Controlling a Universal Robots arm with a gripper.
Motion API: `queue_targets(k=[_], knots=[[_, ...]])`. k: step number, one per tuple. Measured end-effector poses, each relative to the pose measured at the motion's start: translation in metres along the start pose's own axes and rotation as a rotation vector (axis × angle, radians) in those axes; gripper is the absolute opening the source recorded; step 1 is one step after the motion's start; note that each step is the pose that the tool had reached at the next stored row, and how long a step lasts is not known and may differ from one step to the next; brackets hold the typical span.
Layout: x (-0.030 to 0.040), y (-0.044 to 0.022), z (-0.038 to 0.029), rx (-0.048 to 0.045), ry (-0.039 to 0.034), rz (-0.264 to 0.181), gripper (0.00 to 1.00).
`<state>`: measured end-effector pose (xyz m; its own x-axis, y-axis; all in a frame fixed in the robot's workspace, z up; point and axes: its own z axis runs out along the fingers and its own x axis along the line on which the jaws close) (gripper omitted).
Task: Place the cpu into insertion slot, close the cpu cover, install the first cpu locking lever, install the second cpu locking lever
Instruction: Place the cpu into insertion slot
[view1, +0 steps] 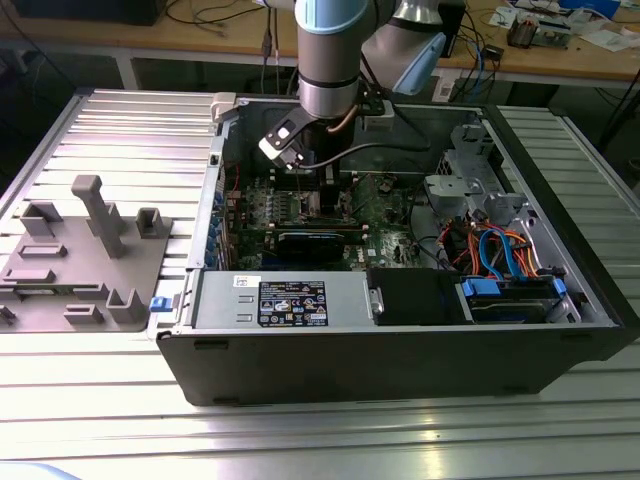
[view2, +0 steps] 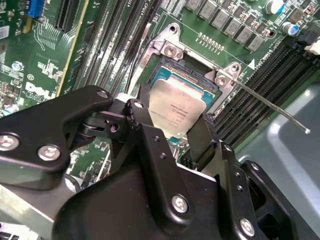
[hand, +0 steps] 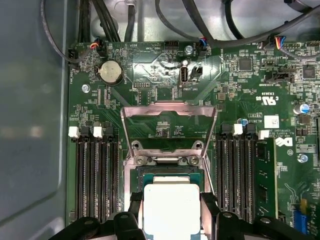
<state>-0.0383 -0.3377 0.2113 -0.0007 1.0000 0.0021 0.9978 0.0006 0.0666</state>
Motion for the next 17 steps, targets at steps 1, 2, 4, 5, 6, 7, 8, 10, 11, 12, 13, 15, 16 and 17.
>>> queue_targets(k=[1,2,4,5,6,7,8,10,11,12,13,15,16,17], knots=[[0.0,-0.0001,0.0009,0.0001,0.0,0.0,0.54],[0.0,-0.0002,0.0016,0.0001,0.0,0.0,0.54],[0.0,-0.0003,0.0034,0.0001,0.0,0.0,0.54],[0.0,-0.0003,0.004,0.0001,0.0,0.0,0.54],[0.0,-0.0004,0.0049,0.0001,0.0,0.0,0.54],[0.0,-0.0004,0.0055,0.0001,0.0,0.0,0.54],[0.0,-0.0005,0.0062,0.0001,-0.0001,0.0,0.54],[0.0,-0.0006,0.0074,0.0001,0.0,0.001,0.54],[0.0,-0.0006,0.0078,0.0,-0.0001,0.001,0.54],[0.0,-0.0006,0.0083,0.0001,-0.0002,0.002,0.54],[0.0,-0.0007,0.0095,0.0,0.0,0.002,0.54],[0.0,-0.0008,0.0106,0.0,0.0,0.002,0.54],[0.0,-0.0008,0.0113,0.0001,0.0,0.002,0.54],[-0.0001,-0.0009,0.0116,0.0002,-0.0001,0.002,0.54]])
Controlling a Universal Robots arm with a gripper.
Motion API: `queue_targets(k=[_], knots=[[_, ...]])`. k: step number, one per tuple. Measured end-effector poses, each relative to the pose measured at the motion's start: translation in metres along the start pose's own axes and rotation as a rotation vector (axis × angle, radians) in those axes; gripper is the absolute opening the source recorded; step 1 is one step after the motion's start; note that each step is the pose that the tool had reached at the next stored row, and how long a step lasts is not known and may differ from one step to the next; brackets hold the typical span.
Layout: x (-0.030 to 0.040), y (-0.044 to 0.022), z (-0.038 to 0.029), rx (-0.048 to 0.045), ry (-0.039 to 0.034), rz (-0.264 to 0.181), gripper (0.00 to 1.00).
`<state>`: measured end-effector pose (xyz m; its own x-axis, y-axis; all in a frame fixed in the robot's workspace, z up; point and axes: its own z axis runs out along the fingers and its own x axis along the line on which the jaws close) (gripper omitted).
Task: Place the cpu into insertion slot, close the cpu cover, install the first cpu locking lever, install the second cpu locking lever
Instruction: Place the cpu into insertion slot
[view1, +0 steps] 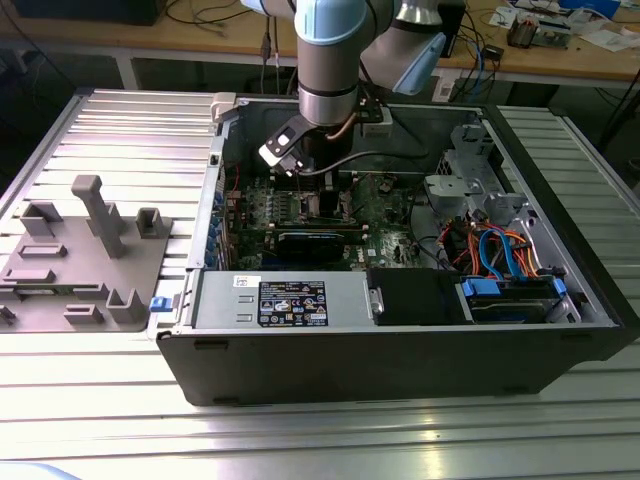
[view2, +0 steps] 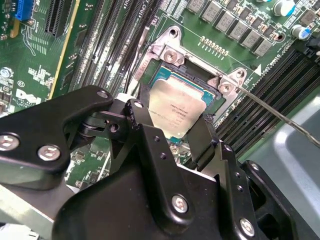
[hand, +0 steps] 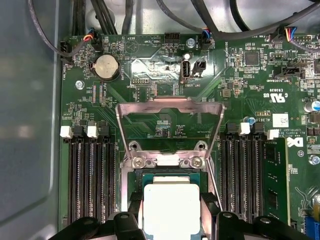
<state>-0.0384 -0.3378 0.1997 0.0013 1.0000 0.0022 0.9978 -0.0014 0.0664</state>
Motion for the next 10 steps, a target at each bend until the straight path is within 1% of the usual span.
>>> queue_targets(k=[10], knots=[[0.0,0.0,0.0004,-0.0001,0.0002,0.0,0.54]])
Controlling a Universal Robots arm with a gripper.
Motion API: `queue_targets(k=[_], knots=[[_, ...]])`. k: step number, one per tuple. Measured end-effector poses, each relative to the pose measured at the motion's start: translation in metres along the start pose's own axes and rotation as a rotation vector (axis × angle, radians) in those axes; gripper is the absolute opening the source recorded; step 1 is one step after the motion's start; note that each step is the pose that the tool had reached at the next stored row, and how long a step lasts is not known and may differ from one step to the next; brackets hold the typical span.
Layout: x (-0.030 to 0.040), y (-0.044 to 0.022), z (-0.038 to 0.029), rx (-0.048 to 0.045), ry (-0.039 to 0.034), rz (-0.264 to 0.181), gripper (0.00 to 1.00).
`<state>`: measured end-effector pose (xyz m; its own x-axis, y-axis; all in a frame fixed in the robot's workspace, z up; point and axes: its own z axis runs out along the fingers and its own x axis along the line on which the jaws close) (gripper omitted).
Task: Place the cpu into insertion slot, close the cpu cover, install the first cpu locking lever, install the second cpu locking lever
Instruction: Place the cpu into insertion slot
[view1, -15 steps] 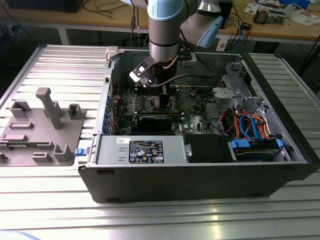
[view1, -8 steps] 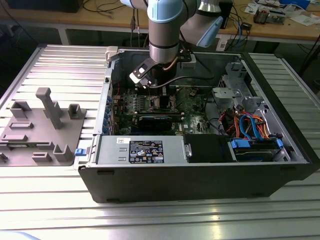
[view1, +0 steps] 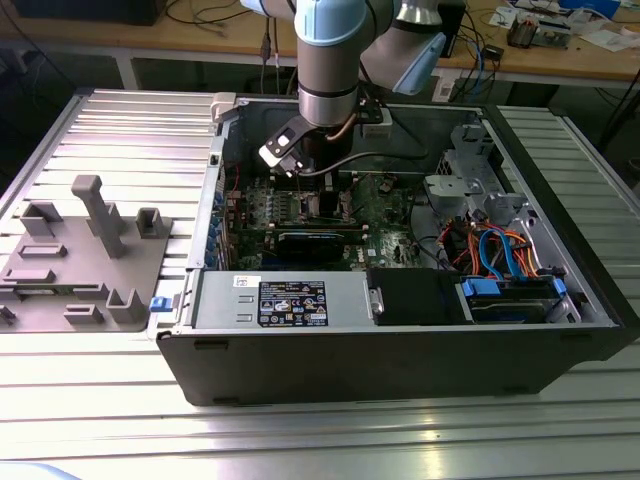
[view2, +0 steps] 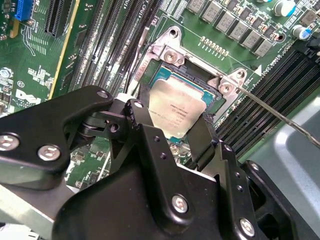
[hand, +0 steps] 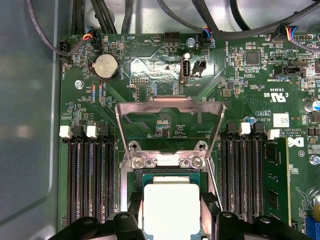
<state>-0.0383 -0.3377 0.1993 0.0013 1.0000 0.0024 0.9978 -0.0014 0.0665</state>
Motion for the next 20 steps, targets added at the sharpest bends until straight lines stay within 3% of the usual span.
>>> queue_targets(k=[11,15,20], knots=[[0.0001,0.0,0.0004,-0.0003,0.0006,0.0,0.54],[0.0,0.0,0.0003,0.0,0.0,0.0,0.67],[0.0009,-0.0001,0.0004,-0.0001,-0.0001,0.0,0.67]])
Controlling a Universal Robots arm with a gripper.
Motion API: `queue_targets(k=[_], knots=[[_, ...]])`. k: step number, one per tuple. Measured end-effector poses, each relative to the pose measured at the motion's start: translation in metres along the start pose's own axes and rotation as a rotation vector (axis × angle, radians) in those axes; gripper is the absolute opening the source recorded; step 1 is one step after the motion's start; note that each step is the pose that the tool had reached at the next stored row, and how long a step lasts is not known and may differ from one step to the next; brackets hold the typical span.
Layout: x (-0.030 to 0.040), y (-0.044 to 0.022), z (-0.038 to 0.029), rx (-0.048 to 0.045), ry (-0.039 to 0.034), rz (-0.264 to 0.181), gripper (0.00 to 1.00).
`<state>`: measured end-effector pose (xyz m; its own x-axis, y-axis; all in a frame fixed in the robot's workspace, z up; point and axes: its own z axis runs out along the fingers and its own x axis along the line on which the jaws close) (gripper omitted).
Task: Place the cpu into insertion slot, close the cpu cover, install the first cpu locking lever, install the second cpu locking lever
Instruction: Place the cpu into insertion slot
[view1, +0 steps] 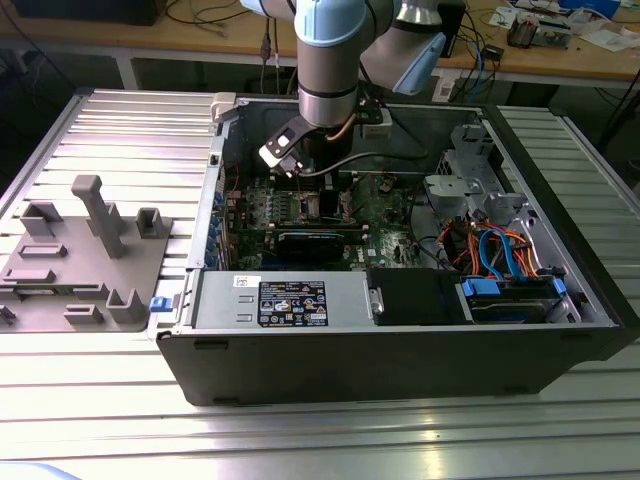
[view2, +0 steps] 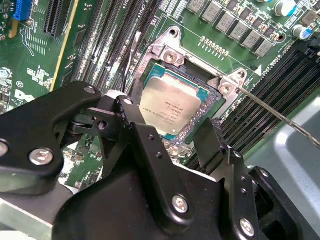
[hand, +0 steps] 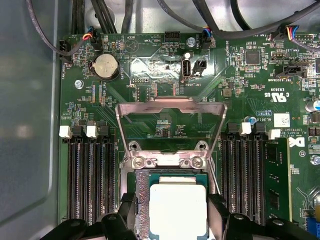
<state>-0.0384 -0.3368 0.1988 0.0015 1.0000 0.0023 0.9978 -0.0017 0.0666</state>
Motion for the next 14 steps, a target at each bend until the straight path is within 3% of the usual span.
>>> queue_targets(k=[14], knots=[[0.0066,0.0,0.0016,0.0002,0.0016,0.0,0.67]])
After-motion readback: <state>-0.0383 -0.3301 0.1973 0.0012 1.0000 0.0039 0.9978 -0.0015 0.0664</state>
